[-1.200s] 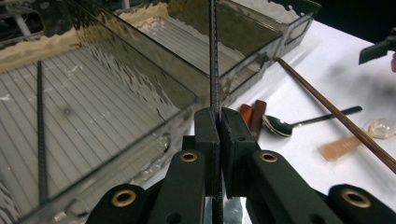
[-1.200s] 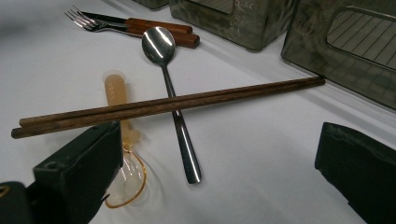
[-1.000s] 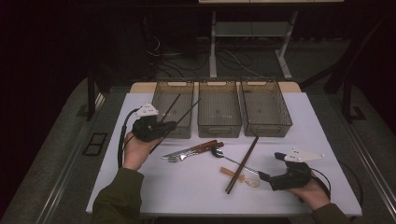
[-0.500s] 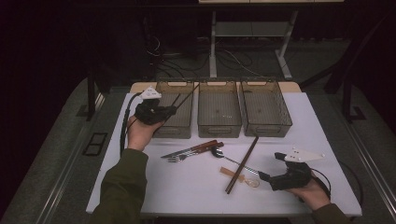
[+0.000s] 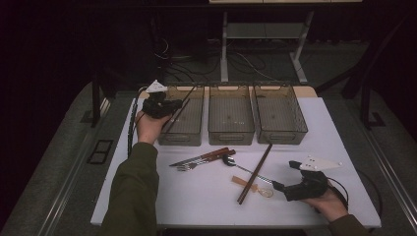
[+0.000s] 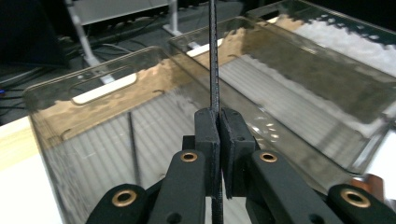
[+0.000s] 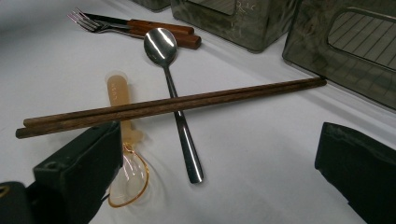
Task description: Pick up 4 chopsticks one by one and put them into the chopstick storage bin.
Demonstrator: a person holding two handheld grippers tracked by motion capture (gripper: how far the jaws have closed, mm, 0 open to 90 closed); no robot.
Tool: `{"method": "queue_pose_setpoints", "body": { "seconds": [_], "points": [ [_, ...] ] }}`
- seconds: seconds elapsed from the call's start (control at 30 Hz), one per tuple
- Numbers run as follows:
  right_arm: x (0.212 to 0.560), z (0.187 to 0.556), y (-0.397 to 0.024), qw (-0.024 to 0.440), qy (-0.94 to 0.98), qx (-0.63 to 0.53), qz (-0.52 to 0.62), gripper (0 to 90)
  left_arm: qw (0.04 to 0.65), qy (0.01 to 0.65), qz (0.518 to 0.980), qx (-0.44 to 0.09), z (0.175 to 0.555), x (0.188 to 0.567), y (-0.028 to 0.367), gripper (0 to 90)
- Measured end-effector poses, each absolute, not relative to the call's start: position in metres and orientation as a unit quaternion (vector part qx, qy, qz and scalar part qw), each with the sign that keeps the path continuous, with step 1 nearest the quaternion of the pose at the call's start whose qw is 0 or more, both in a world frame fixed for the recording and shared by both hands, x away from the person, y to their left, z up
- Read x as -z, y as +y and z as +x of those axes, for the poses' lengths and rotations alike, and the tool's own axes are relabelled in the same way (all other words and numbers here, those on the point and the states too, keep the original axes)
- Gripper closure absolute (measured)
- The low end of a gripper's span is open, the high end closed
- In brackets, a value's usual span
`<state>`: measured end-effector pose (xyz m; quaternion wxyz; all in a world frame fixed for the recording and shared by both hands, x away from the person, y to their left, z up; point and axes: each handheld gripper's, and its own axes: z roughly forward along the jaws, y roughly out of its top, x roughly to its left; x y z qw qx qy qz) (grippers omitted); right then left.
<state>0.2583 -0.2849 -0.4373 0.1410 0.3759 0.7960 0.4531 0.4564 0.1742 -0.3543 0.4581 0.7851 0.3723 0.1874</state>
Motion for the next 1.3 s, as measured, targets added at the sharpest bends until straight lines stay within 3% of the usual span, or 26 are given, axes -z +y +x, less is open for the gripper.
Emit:
{"method": "queue_pose_setpoints", "body": {
  "seconds": [0.8,0.97,1.3],
  "points": [
    [0.438,0.258,-0.284,0.139,0.799,-0.454,0.37,1.2,0.426,0.431,0.775,-0.177,0.477,0.383,0.18,83.8],
    [0.437,0.257,-0.284,0.138,0.798,-0.455,0.37,1.2,0.422,0.433,0.775,-0.186,0.476,0.383,0.178,71.3],
    [0.437,0.257,-0.284,0.138,0.798,-0.455,0.37,1.2,0.414,0.424,0.784,-0.187,0.474,0.382,0.176,55.7]
  ]
}}
